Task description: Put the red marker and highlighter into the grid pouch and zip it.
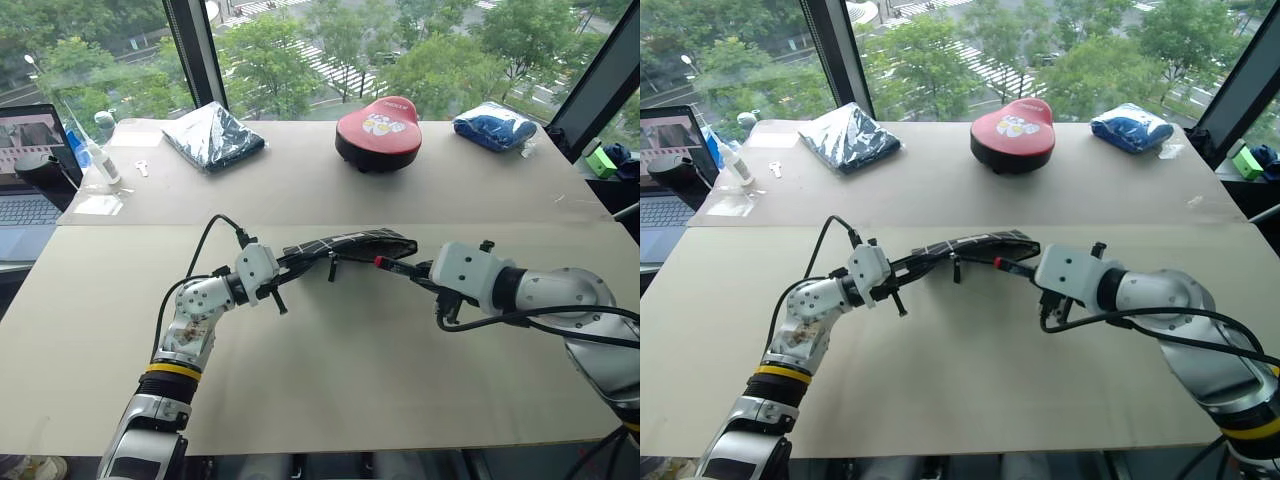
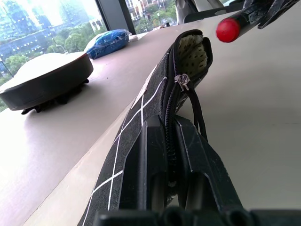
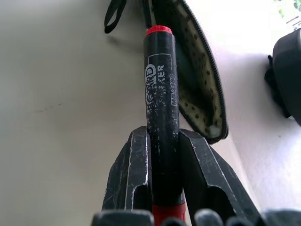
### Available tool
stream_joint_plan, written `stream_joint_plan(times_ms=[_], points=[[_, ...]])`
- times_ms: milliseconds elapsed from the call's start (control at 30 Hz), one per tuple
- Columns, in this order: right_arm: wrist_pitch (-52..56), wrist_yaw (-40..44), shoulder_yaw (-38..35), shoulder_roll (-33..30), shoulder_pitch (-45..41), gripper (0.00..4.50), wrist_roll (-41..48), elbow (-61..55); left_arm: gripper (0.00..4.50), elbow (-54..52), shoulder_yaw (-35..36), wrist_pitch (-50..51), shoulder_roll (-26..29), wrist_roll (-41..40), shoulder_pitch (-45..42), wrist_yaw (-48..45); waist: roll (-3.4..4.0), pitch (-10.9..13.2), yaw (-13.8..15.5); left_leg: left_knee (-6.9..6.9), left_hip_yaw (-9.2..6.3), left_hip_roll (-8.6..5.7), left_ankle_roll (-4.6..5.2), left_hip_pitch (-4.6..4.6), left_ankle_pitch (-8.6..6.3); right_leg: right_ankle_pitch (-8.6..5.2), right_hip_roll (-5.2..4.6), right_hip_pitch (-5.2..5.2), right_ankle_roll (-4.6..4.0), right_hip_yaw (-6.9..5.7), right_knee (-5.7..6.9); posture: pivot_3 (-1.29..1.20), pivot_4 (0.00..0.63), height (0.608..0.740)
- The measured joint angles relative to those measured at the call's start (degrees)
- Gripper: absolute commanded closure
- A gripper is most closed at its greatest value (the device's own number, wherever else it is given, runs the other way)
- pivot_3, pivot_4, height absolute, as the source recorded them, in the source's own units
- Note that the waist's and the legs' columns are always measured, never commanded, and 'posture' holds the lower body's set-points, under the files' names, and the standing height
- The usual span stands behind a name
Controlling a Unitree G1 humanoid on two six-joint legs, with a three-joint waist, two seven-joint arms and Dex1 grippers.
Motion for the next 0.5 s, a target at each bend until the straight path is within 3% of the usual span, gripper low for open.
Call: stream_joint_plan(times_ms=[500], points=[[-11.6, 0.4, 12.1, 7.5, -8.4, 4.02, -16.1, 11.9, 4.50, 4.4, -0.3, -4.7, -0.4, 0.1, 0.3, -1.2, 0.00, 0.0, 0.0, 0.00, 0.00, -0.05, -0.08, -0.02, 0.05, 0.00, -0.01, -0.05, -0.01, -0.01, 0.04, 0.00, 0.150, 0.740]])
